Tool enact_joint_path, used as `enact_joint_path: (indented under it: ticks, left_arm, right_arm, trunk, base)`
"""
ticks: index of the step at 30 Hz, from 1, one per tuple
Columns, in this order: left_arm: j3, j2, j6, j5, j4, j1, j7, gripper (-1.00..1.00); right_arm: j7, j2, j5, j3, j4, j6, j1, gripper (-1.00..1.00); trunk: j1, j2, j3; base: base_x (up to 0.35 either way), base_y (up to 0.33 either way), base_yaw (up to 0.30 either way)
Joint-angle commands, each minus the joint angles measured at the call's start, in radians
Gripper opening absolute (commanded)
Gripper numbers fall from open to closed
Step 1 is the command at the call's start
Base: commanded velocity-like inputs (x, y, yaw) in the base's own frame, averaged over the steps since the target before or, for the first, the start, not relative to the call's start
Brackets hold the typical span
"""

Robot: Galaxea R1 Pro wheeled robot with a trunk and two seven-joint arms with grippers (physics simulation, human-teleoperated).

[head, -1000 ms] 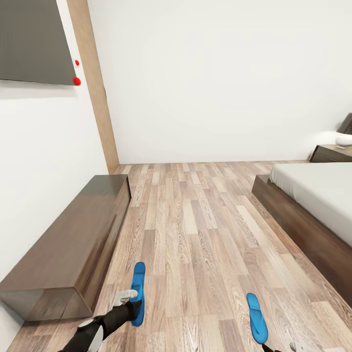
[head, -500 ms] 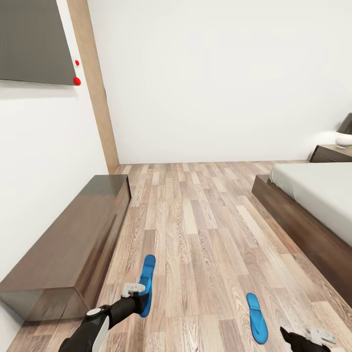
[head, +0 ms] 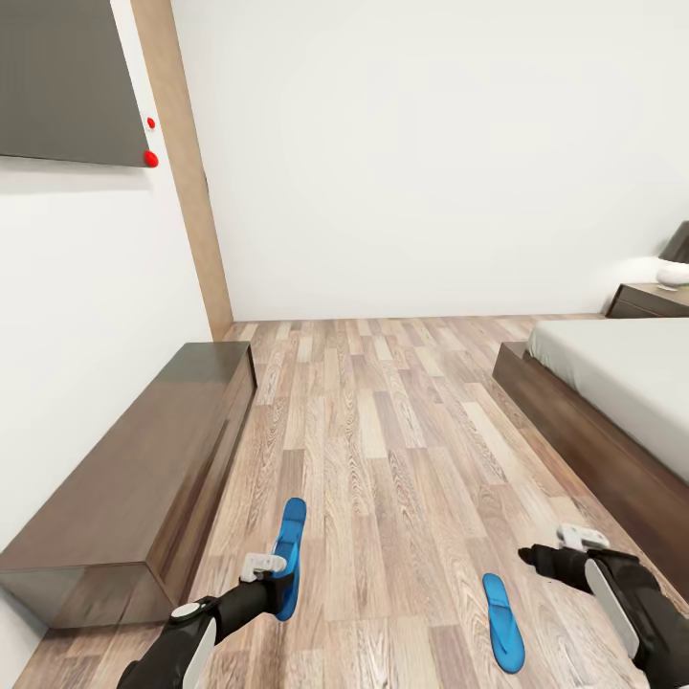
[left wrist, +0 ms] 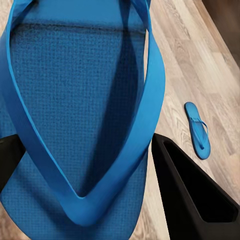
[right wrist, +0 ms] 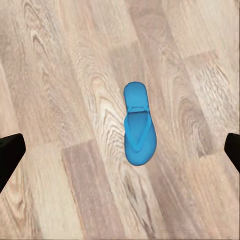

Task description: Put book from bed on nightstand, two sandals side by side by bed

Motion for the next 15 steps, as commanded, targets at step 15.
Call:
enact_joint_path:
  ticks: [15]
  left_arm:
    - [0.008,-0.001,0.01,-0.01,-0.002,-0.001,-0.007,-1.0]
  right_arm:
    - [0.003,0.005,0.068,0.001,-0.03,0.035,-0.018,1.0]
  trunk:
    - [0.0,0.0,-0.001]
  base:
    - [0.021,0.0,0.0]
